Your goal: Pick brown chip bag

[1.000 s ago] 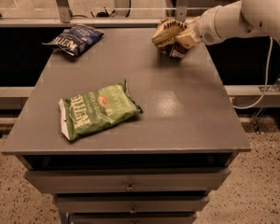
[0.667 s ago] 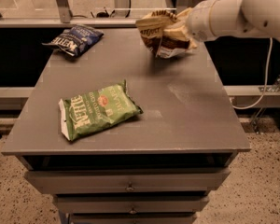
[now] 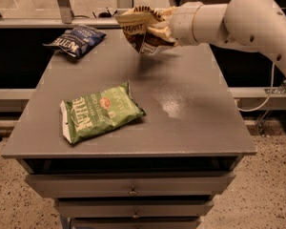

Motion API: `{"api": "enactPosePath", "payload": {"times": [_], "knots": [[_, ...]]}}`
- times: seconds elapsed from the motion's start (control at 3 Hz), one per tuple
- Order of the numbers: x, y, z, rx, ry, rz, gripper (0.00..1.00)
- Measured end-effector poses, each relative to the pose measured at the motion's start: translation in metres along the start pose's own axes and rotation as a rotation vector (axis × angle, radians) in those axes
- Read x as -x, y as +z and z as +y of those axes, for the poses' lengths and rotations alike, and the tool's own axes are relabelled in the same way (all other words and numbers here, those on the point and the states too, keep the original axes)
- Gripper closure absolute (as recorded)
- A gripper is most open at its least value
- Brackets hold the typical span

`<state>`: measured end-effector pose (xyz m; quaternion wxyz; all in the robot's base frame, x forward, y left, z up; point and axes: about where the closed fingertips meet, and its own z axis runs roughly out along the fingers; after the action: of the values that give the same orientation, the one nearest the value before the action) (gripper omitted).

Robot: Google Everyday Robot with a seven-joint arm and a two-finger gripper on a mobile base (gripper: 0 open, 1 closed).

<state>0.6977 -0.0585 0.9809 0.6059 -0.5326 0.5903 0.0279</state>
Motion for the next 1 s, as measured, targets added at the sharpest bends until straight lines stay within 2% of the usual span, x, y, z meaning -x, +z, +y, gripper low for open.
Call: {"api": "enactPosePath", "payload": {"times": [0.33, 0.67, 1.0], "knots": [[0.0087, 0.0152, 0.0052, -0.060, -0.044, -0.004, 1.00], [0.0101, 0.0215, 0.0066, -0.104, -0.123, 0.046, 1.00], [0.0109, 0.0217, 0.0065, -0.104, -0.126, 0.045, 1.00]]}}
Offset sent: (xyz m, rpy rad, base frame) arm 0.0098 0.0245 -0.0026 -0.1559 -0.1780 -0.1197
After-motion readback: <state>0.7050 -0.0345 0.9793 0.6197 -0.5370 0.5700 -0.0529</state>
